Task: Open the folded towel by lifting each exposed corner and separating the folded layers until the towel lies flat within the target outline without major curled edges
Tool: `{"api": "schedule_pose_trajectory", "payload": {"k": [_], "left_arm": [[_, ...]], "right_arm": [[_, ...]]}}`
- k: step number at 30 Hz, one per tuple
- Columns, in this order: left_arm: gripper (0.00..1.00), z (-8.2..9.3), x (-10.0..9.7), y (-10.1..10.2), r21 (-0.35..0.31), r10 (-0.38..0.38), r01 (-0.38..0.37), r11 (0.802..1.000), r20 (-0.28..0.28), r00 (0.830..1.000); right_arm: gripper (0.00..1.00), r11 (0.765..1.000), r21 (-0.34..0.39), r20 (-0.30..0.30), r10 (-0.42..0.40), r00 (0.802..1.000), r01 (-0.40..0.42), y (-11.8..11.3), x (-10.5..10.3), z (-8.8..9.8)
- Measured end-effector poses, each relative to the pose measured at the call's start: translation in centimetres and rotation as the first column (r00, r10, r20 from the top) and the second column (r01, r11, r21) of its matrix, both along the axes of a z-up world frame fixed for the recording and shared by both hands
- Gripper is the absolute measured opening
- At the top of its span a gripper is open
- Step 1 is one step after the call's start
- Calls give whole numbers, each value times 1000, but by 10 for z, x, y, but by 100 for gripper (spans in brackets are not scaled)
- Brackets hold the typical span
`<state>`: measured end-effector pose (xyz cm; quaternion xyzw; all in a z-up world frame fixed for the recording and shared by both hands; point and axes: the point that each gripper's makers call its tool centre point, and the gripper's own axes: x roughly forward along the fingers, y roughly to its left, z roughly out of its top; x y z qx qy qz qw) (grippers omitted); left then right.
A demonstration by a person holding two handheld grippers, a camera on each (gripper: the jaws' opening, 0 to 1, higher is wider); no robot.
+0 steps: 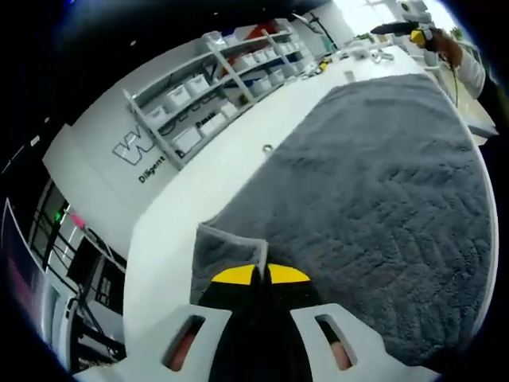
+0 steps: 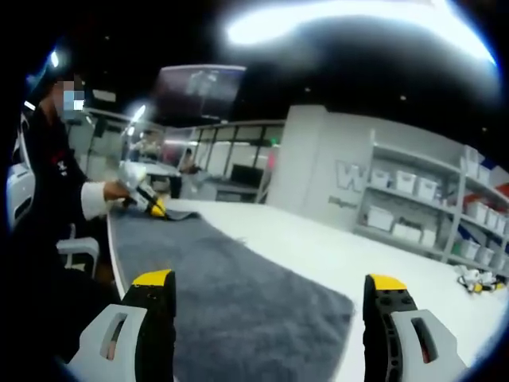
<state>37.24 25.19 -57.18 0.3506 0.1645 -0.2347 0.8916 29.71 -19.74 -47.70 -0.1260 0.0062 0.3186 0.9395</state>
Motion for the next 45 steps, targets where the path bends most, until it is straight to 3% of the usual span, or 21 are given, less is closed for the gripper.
{"api": "schedule_pose_trajectory", "payload": {"k": [9, 12, 14, 17, 21, 29, 37, 45], "left_arm": [[2, -2, -1, 8, 33, -4, 6, 999, -65, 998], [2, 5, 3, 12, 62, 0, 2, 998, -38, 999], [2, 13, 7, 13, 21, 1, 0, 1000, -38, 999], [2, 19, 13, 19, 20, 14, -14, 1000, -31, 999], [2, 25, 21, 23, -31, 34, -35, 999, -34, 999], [2, 29, 27, 39, -36, 81, -81, 996, -6, 997], [2, 42, 39, 66, -78, 182, -176, 981, 74, 981], [2, 49, 45, 77, -99, 229, -220, 970, 97, 968]], "right_arm": [[99, 1000, 0, -6, -1, 1000, 1, -2, -1, -3], [99, 1000, -8, -11, -2, 1000, 2, -2, 0, -6], [99, 1000, -15, -14, -8, 1000, 8, -3, 1, -7], [98, 1000, -15, -13, -11, 1000, 11, -4, 1, -7], [99, 999, -44, -34, -8, 999, 6, -3, 0, -13], [99, 998, -67, -44, -2, 999, 0, -2, 0, -18], [99, 998, -62, -45, -10, 999, 7, -6, 0, -18], [99, 998, -66, -51, -13, 999, 9, -6, 2, -21]]}}
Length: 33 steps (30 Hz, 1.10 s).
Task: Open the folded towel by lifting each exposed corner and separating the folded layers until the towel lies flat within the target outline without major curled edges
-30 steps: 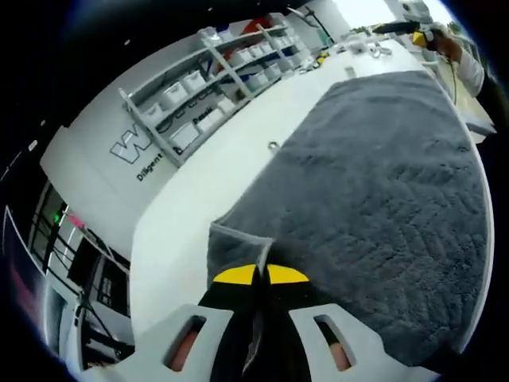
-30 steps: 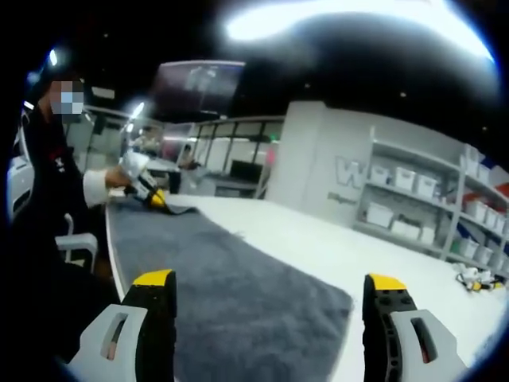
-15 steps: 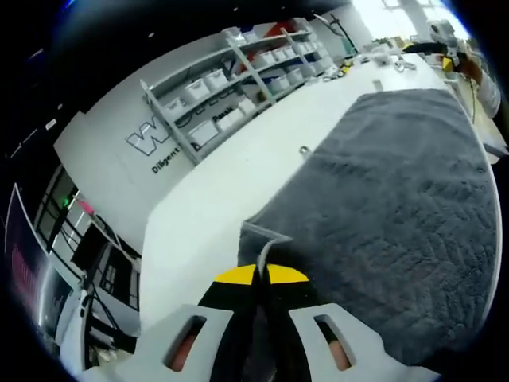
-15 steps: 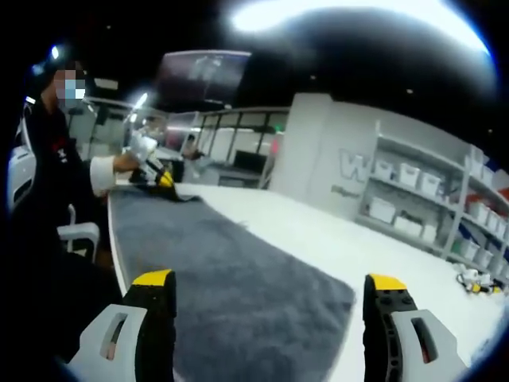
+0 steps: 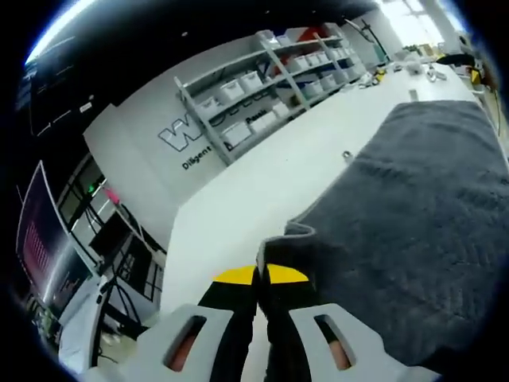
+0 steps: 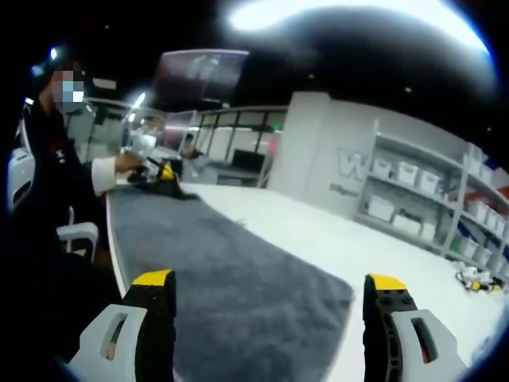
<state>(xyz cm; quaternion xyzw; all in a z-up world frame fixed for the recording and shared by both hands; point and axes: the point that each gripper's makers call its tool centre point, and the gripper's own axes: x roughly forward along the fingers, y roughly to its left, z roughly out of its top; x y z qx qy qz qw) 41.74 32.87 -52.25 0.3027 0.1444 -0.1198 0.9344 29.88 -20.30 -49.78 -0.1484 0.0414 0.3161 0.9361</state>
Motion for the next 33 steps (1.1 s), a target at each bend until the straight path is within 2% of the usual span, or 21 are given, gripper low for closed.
{"api": "schedule_pose_trajectory", "payload": {"k": [8, 19, 22, 29, 33], "left_arm": [[2, 4, 7, 11, -10, 39, -38, 999, 23, 999], [2, 5, 21, 30, 13, 80, -81, 997, 65, 995], [2, 6, 22, 36, 13, 102, -103, 995, 91, 991], [3, 8, 32, 51, -14, 143, -142, 990, 142, 979], [3, 7, 37, 56, -60, 161, -153, 986, 159, 974]], "right_arm": [[99, 1000, 3, -5, -3, 1000, 3, -1, 1, -2], [99, 1000, 4, -14, -9, 1000, 10, -3, 4, -4], [99, 1000, 9, -20, -12, 1000, 12, -3, 6, -6], [99, 1000, 14, -29, -14, 999, 14, -2, 6, -7], [99, 1000, 14, -35, -16, 999, 17, -3, 7, -9]]}}
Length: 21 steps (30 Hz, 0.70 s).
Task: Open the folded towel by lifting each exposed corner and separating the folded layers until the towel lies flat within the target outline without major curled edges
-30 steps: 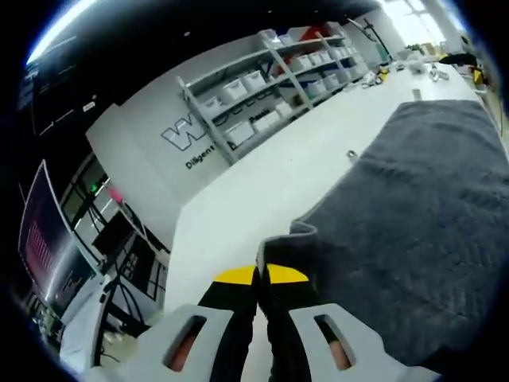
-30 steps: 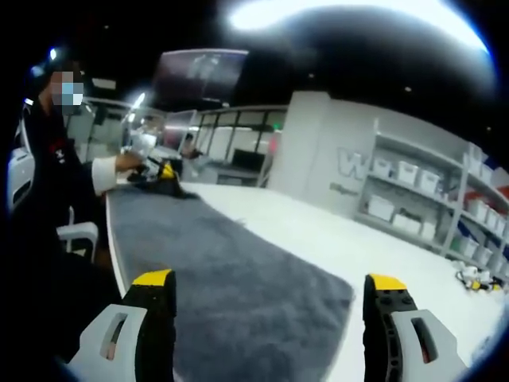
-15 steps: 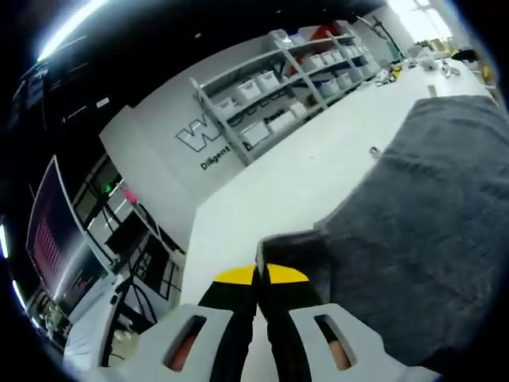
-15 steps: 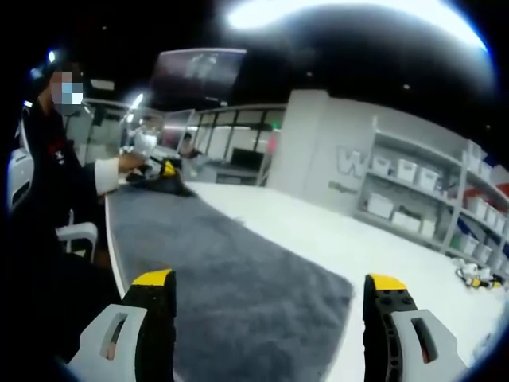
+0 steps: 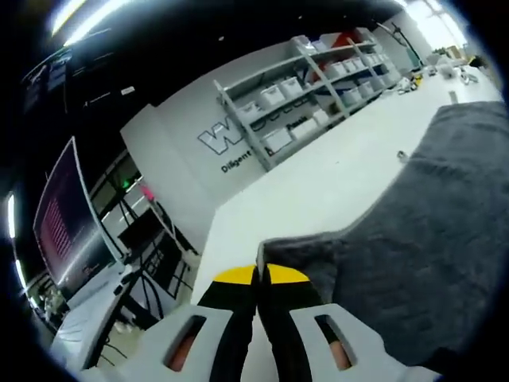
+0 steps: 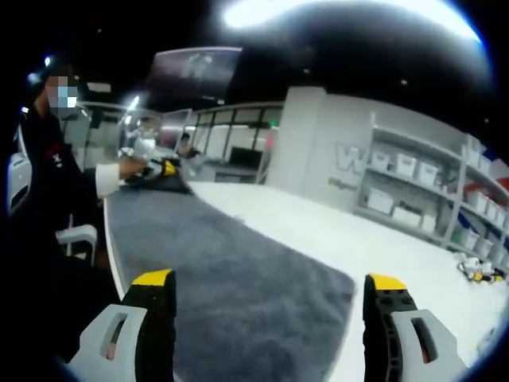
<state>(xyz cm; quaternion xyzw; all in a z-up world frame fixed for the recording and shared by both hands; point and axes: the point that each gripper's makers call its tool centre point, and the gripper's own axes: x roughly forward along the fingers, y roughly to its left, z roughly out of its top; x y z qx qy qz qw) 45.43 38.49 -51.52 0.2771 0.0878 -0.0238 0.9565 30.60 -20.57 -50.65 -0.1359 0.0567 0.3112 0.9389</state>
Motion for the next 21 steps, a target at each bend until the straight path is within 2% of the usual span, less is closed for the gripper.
{"api": "schedule_pose_trajectory", "payload": {"k": [12, 21], "left_arm": [[3, -7, 9, 14, -24, 50, -50, 998, 40, 998], [4, -13, 16, 23, 3, 81, -81, 997, 52, 995]], "right_arm": [[99, 1000, -2, -8, -2, 1000, 2, 0, 1, -3], [99, 1000, -5, -11, -8, 1000, 8, -1, 2, -4]]}}
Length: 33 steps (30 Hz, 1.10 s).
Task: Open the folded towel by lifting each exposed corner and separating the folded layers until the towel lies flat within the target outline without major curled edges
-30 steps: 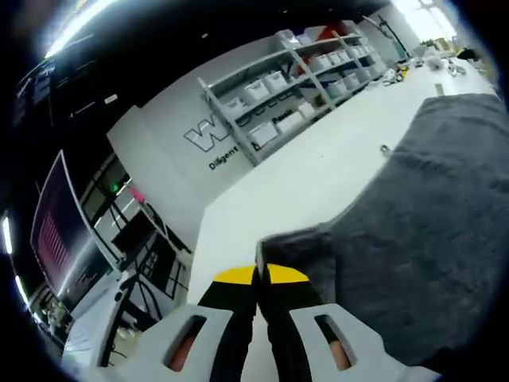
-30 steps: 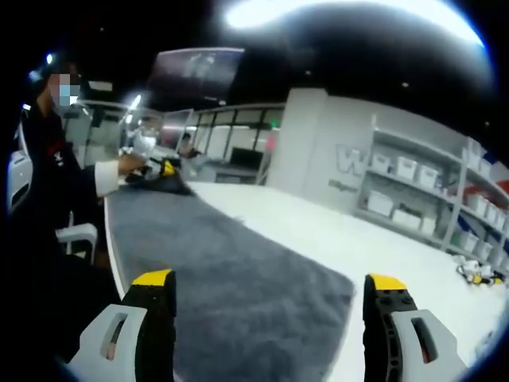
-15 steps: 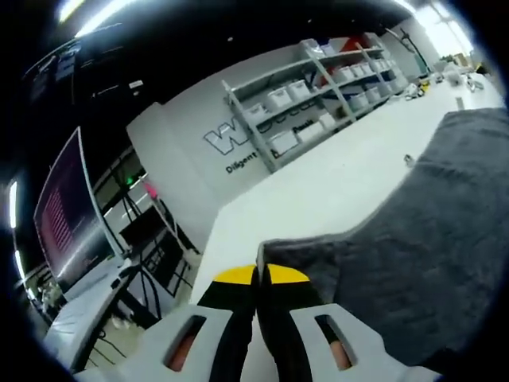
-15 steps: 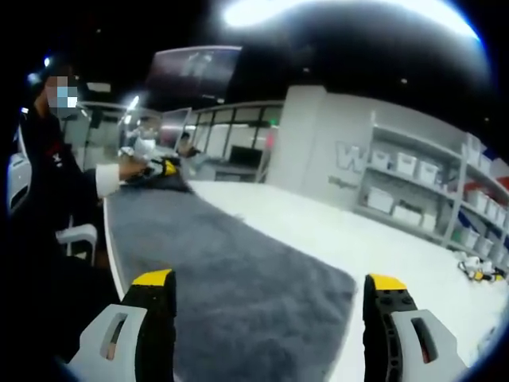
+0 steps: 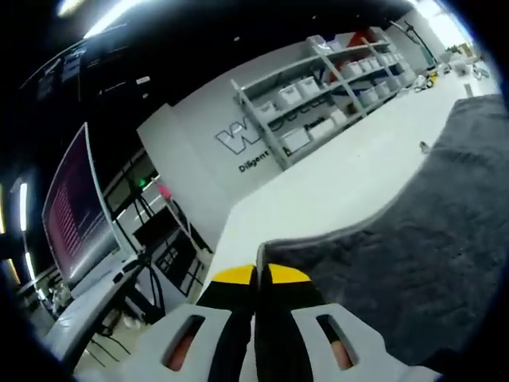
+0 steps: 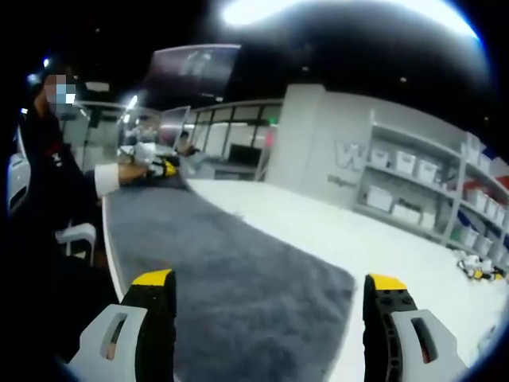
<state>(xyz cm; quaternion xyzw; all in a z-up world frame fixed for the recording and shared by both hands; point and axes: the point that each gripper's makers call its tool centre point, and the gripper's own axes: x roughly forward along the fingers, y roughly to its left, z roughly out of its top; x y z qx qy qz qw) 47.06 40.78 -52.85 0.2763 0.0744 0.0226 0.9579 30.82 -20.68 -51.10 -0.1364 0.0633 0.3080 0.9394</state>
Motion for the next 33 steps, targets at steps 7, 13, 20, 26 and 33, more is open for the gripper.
{"api": "schedule_pose_trajectory", "payload": {"k": [7, 13, 20, 26, 33], "left_arm": [[7, -15, 2, 11, -8, 18, -18, 1000, -29, 999], [8, -20, 2, 17, 13, 47, -46, 999, -36, 998], [7, -19, 4, 21, 11, 60, -60, 998, -20, 998], [8, -26, 6, 24, 49, 78, -76, 996, -42, 996], [11, -32, 8, 28, 101, 100, -93, 990, -69, 993]], "right_arm": [[99, 1000, 2, -1, -2, 1000, 2, -1, 0, -1], [99, 1000, 1, 2, 0, 1000, 0, -1, -1, 0], [99, 1000, -6, -3, -11, 1000, 11, -5, 0, -3], [99, 1000, -3, 3, -5, 1000, 5, -3, -1, -1], [99, 1000, -2, 7, -1, 1000, 1, -3, -2, 1]]}}
